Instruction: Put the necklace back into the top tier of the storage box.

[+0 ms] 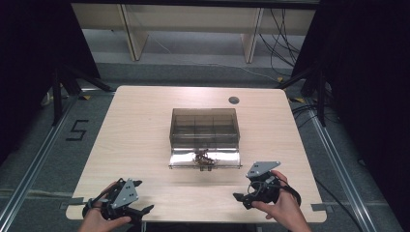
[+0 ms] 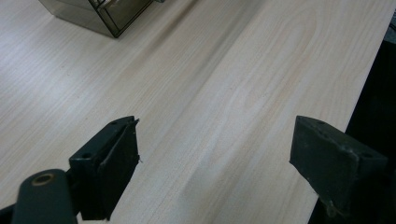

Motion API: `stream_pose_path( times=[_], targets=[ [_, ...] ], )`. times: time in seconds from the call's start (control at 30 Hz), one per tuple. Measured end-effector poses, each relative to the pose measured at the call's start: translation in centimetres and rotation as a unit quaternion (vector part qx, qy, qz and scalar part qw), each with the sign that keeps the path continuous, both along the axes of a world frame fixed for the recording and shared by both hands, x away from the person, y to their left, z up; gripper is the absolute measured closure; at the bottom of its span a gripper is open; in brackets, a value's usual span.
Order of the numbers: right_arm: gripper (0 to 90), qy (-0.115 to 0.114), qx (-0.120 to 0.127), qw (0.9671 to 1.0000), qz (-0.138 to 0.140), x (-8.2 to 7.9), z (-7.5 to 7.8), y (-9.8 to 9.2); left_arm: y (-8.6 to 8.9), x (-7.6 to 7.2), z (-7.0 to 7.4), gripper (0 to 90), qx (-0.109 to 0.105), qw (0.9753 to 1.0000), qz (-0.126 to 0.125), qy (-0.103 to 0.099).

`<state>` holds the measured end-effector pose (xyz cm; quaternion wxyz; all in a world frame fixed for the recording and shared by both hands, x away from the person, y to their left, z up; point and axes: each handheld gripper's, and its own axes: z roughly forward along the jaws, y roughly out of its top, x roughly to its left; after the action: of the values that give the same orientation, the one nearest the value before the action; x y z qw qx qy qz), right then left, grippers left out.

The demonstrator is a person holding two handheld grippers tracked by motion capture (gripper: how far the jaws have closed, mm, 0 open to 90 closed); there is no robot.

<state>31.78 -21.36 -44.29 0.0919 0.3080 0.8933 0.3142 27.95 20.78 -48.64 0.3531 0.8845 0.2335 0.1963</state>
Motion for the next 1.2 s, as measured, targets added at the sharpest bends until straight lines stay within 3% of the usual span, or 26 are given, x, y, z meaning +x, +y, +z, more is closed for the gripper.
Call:
stream_pose_path(
  times=[0.1,0.17,0.23,0.33,0.47,0.57,0.6,0.67,0.77,0.93,1.03,1.2],
  targets=[
    [18.4,-0.009,0.003,1.0000,0.004,-0.1,-0.3,-0.1,0.0,0.0,0.0,15.1,0.001,1.0000,0.000,0.000],
    [18.4,-0.005,0.001,1.0000,0.004,-0.3,-0.6,-0.2,-0.1,-0.1,0.0,15.1,-0.006,1.0000,0.002,0.001],
    [18.5,-0.001,-0.001,1.0000,0.006,-0.4,-0.8,-0.2,0.0,0.0,0.1,15.1,0.004,1.0000,-0.002,-0.007],
    [18.6,0.002,-0.001,1.0000,0.004,-0.6,-1.2,-0.3,0.0,0.0,0.0,15.1,0.002,1.0000,0.000,0.000],
    [18.6,0.006,-0.003,1.0000,0.006,-0.8,-1.5,-0.6,-0.1,-0.1,-0.1,15.1,-0.014,0.9999,0.002,0.004],
    [18.6,0.012,-0.007,0.9999,0.001,-0.9,-1.6,-0.8,-0.1,-0.1,0.0,15.1,-0.008,1.0000,0.000,0.004],
    [18.6,0.002,-0.002,1.0000,0.002,-0.9,-1.9,-0.8,-0.1,-0.1,0.0,15.1,-0.008,1.0000,0.000,0.004],
    [18.6,0.016,-0.005,0.9999,0.002,-1.0,-1.8,-0.9,-0.2,-0.1,-0.1,15.1,-0.013,0.9999,0.002,0.004],
    [18.6,0.019,-0.004,0.9998,-0.001,-1.1,-2.0,-1.0,-0.1,-0.1,-0.1,15.1,-0.007,1.0000,0.002,0.002],
    [18.5,0.010,0.002,0.9999,-0.003,-1.2,-2.5,-1.0,-0.2,-0.1,-0.1,15.1,-0.013,0.9999,0.002,0.004],
    [18.6,0.023,-0.005,0.9997,-0.004,-1.3,-2.4,-1.1,-0.1,-0.1,-0.1,15.1,-0.013,0.9999,0.001,0.005],
    [18.5,0.013,0.002,0.9999,-0.006,-1.5,-2.8,-1.2,-0.1,-0.1,-0.1,15.1,-0.007,1.0000,0.002,0.002]
  ],
)
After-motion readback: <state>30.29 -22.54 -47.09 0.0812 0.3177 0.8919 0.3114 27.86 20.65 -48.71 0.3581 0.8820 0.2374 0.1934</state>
